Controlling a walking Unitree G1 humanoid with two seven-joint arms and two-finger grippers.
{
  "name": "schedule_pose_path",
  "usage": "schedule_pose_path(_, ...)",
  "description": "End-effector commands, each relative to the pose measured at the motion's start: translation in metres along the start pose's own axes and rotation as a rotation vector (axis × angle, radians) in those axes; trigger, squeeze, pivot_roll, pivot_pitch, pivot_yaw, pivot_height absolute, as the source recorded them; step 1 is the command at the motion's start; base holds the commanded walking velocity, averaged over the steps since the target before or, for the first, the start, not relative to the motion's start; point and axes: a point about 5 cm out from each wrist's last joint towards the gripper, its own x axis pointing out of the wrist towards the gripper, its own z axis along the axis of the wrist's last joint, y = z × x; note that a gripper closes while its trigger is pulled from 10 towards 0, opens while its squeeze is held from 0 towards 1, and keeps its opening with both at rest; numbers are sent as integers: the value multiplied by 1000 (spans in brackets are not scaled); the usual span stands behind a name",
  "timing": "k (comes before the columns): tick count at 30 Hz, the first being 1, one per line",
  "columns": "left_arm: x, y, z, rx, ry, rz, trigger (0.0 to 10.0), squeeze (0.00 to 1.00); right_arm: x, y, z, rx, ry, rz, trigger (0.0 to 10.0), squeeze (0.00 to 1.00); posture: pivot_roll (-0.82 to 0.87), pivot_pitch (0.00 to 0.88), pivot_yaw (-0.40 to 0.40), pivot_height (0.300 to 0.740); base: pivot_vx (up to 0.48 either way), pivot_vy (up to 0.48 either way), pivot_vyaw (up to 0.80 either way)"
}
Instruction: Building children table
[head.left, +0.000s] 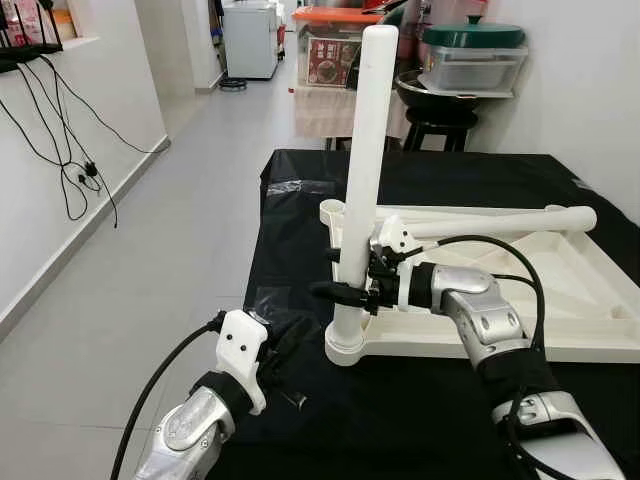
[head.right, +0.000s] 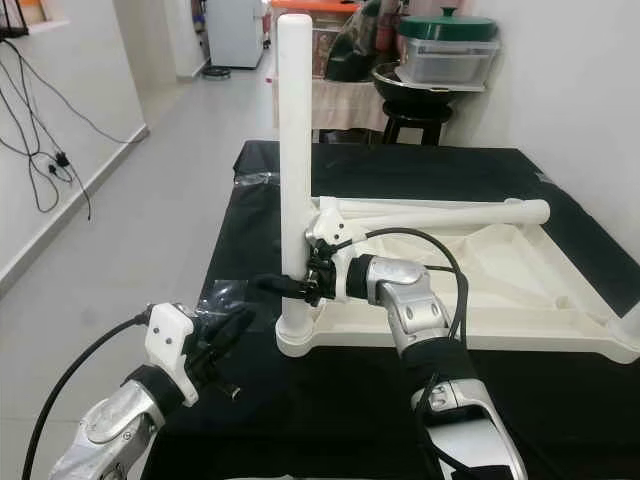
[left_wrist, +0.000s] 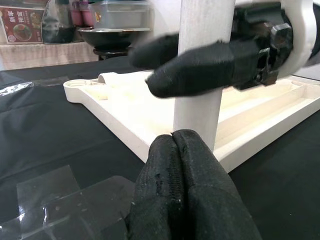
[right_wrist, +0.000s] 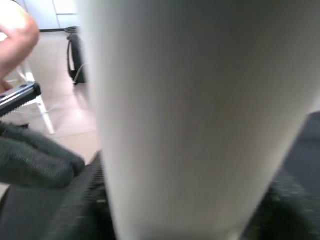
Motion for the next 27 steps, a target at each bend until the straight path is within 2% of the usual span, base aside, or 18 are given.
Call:
schedule_pose_path(1,-1,-1,-3,-2,8,0,10000,0,-3,-2,2,-9,-13,13,0,0,53,0,-55,740,0,0,0)
schedule_pose_path(6,-1,-2,-3,-5,8,-2,10000,0,-8,-1,-2,-13,-16,7,0,0,48,0,-54,740,0,0,0)
schedule_pose_path(10,-2,-3,-3,-8,8,-5,10000,0,-16,1,-12,18,-12,-90,0,0,45,0,-63,740,0,0,0)
schedule_pose_path(11,-2,-3,-3,-8,7,-5,10000,0,-14,4,-18,44,-8,-175,0,0,46,0,-72,740,0,0,0)
schedule_pose_path(12,-3,-2,-3,-7,7,-4,10000,0,-10,-1,-30,139,-11,-568,0,0,39,0,-75,740,0,0,0)
schedule_pose_path(13,-3,-2,-3,-7,7,-4,10000,0,-10,-1,-30,139,-11,-568,0,0,39,0,-75,740,0,0,0)
schedule_pose_path(14,-4,-2,-3,-6,7,-3,10000,0,-12,-3,-41,215,13,-857,0,0,36,0,-76,740,0,0,0)
schedule_pose_path(16,-4,-2,-3,-6,7,-3,10000,0,-12,-3,-41,215,13,-857,0,0,36,0,-76,740,0,0,0)
schedule_pose_path(17,-4,-2,-2,-7,5,-1,10000,0,-2,29,-56,272,43,-884,0,0,49,0,-70,740,0,0,0)
schedule_pose_path(19,-4,-2,-2,-7,5,-1,10000,0,-2,29,-56,272,43,-884,0,0,49,0,-70,740,0,0,0)
schedule_pose_path(20,-4,0,-2,-10,2,7,10000,0,0,37,-57,299,39,-894,0,0,14,0,-44,740,0,0,0)
schedule_pose_path(21,-3,0,-1,-13,4,4,10000,0,3,42,-58,287,37,-828,0,0,36,0,-61,740,0,0,0)
schedule_pose_path(22,-3,0,-1,-13,4,4,10000,0,3,42,-58,287,37,-828,0,0,36,0,-61,740,0,0,0)
schedule_pose_path(24,-2,2,-1,-14,2,11,10000,0,9,42,-53,234,44,-767,0,0,25,0,-56,740,0,0,0)
schedule_pose_path(27,-3,3,-1,-16,-3,25,10000,0,11,43,-52,212,54,-764,0,0,25,0,-56,740,0,0,0)
